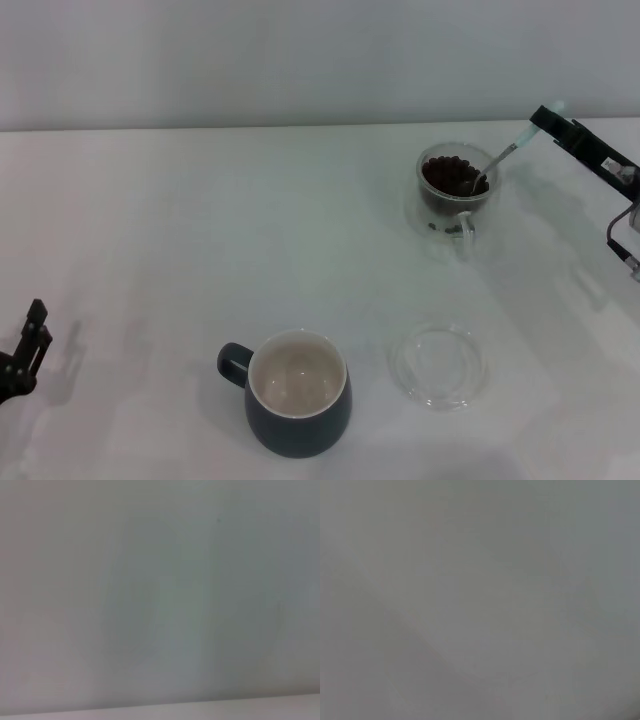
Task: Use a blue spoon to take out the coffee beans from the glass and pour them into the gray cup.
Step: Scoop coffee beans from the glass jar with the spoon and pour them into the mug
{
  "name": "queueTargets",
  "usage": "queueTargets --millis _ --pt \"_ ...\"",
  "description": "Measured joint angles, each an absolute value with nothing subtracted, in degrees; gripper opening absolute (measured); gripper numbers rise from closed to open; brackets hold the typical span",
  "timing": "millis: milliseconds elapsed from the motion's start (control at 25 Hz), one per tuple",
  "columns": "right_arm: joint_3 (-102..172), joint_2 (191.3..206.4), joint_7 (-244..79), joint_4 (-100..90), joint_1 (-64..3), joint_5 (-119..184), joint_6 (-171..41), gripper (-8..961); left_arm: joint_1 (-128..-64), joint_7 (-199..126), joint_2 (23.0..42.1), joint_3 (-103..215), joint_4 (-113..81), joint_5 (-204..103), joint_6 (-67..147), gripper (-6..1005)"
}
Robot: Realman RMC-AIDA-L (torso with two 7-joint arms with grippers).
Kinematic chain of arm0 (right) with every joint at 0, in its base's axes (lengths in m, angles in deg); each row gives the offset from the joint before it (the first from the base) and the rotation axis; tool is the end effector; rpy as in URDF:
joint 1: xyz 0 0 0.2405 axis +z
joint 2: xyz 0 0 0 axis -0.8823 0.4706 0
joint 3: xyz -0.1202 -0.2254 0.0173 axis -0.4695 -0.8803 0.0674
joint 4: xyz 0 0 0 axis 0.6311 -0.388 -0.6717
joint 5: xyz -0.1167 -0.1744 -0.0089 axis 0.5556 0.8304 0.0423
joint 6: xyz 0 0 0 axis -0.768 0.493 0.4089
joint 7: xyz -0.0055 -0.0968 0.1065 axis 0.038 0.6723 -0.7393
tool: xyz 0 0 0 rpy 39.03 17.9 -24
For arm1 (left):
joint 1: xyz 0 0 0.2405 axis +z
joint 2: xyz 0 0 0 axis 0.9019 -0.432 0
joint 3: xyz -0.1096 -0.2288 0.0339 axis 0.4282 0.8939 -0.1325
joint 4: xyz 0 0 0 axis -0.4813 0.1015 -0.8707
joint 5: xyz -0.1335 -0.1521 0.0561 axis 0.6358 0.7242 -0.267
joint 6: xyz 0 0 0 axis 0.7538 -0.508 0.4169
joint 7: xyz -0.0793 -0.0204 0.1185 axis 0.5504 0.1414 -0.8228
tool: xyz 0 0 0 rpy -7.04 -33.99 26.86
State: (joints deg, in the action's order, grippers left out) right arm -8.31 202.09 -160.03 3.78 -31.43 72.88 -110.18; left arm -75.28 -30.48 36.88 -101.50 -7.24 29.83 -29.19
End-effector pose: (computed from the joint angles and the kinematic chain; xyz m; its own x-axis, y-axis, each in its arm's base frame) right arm 0.3338 0.3810 0.0154 0.0717 -0.3312 -0.9408 -0.9907 -0.1334 -0.0286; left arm -0.3638 0.2248 -0.0404 0.7249 0.0463 0.6873 0.6820 -0.1884 -0.7067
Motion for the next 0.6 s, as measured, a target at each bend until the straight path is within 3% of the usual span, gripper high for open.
queueTargets --millis 600 --pt "-8.5 202.15 -166.5 1.0 -31.1 67.6 -110.5 145 -75.3 -30.5 36.94 -101.5 -7.8 30.1 -28.9 654"
